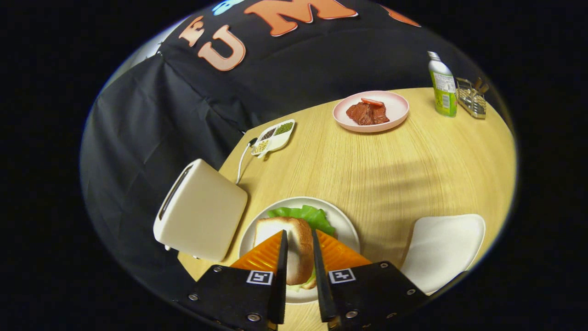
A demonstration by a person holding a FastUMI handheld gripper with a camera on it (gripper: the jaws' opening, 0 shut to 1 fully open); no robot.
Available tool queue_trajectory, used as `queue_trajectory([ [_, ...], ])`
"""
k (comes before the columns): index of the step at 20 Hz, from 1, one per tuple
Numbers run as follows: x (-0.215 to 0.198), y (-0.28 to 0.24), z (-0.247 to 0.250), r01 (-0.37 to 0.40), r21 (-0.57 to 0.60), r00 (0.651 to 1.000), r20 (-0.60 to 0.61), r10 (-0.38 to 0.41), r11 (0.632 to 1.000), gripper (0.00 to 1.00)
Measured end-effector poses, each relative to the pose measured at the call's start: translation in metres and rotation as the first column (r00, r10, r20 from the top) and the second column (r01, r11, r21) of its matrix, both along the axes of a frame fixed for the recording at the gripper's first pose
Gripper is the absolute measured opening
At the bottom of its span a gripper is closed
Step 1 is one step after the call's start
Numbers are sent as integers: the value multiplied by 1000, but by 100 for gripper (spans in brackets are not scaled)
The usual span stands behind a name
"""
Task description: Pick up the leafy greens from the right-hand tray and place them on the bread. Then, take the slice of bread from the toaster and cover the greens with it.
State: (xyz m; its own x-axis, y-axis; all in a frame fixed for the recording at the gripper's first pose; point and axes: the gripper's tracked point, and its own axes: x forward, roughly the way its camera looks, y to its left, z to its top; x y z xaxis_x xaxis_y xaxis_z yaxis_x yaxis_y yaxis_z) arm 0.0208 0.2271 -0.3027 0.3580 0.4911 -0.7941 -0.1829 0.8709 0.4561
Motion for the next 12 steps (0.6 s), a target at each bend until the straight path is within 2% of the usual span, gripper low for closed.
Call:
queue_trajectory([
  [4, 7, -9, 18, 5, -28, 995, 98, -2, 1000, 49],
  [7, 17, -19, 46, 35, -30, 976, 216, -28, 999, 61],
  [9, 19, -26, 67, 48, -31, 957, 288, -37, 998, 68],
  [12, 23, -45, 101, 83, -66, 909, 414, -49, 994, 77],
])
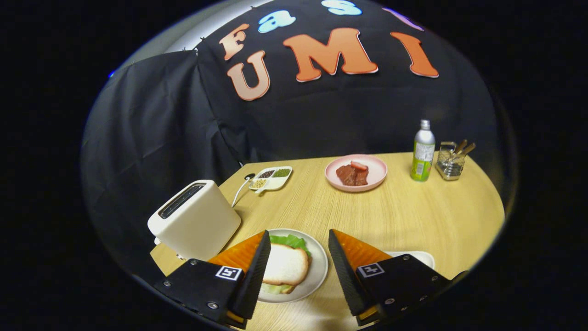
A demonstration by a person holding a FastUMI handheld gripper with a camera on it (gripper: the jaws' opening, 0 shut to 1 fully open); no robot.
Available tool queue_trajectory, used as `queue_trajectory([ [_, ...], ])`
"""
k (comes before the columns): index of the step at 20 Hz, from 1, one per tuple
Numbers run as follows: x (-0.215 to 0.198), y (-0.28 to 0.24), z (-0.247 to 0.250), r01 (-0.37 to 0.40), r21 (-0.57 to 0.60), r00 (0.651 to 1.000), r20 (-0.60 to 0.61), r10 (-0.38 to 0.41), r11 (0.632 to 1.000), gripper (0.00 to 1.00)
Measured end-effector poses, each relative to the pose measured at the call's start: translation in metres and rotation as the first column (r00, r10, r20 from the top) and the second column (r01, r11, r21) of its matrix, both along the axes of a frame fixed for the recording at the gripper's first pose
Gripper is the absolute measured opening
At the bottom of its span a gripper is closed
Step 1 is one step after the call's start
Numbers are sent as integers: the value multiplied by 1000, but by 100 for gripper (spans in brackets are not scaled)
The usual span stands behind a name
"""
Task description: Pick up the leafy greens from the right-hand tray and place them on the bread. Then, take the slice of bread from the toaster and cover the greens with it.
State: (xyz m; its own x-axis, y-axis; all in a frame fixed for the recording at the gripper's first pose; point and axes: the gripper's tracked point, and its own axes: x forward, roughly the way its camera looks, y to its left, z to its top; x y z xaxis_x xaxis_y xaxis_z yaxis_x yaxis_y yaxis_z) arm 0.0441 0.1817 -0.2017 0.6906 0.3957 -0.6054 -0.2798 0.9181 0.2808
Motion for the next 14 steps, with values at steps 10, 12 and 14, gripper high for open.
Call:
queue_trajectory([
  [10, -7, -55, 94, 155, -94, 907, 408, -104, 983, 87],
  [12, -12, -59, 108, 173, -83, 881, 459, -117, 981, 87],
  [14, -16, -64, 122, 195, -82, 846, 518, -125, 977, 88],
])
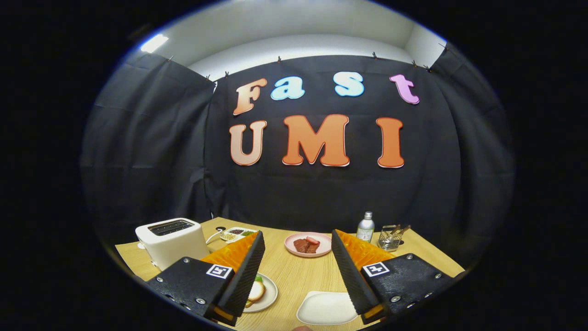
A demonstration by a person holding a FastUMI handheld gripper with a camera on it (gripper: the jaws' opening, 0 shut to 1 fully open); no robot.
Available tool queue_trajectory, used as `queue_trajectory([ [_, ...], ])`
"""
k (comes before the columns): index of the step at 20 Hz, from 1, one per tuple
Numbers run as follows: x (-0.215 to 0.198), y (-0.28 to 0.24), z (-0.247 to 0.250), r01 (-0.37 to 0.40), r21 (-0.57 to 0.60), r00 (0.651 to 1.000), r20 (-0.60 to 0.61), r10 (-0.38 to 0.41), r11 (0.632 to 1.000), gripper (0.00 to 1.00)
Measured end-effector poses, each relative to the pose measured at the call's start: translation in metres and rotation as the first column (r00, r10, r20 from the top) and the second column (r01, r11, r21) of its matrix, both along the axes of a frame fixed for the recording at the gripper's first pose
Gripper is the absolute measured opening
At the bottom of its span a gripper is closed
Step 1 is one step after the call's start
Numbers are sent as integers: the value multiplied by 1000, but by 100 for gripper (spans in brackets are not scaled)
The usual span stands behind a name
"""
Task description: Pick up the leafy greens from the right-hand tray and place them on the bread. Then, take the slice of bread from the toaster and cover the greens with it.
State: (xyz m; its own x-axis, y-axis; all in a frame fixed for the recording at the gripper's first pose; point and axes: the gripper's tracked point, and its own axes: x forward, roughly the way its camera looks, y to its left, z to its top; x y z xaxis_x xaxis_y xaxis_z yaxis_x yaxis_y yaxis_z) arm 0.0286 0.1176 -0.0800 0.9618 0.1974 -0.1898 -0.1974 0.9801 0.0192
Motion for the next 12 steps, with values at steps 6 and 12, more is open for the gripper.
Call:
queue_trajectory([
  [6, -12, -12, 20, 40, -44, 993, 111, -35, 998, 90],
  [12, -18, -21, 42, 52, 1, 980, 192, -52, 999, 93],
])
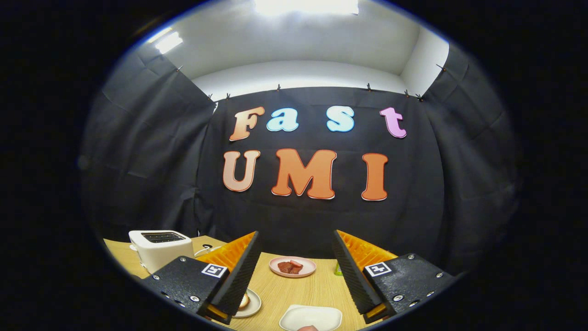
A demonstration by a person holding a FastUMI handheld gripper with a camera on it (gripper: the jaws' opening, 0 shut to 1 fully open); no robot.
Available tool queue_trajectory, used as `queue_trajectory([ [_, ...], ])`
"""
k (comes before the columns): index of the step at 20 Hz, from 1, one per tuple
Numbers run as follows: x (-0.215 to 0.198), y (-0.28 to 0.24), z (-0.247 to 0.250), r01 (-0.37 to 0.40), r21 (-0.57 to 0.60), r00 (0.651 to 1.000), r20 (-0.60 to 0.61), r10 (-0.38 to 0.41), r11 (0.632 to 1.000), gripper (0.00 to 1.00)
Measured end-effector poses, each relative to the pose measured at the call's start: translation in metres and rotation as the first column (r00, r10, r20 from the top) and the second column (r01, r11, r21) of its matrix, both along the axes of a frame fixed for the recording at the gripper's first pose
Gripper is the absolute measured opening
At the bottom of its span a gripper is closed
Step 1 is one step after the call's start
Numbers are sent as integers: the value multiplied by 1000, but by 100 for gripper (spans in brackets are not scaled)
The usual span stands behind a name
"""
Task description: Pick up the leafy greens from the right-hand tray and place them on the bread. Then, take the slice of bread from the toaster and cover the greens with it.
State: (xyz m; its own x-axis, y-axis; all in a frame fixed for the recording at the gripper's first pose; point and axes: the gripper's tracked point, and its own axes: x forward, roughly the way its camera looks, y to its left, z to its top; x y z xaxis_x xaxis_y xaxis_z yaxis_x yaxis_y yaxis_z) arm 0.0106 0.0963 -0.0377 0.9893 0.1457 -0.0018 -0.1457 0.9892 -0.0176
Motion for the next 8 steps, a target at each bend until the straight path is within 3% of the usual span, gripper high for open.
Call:
queue_trajectory([
  [8, -5, 0, 10, 7, 10, 999, 37, -7, 1000, 94],
])
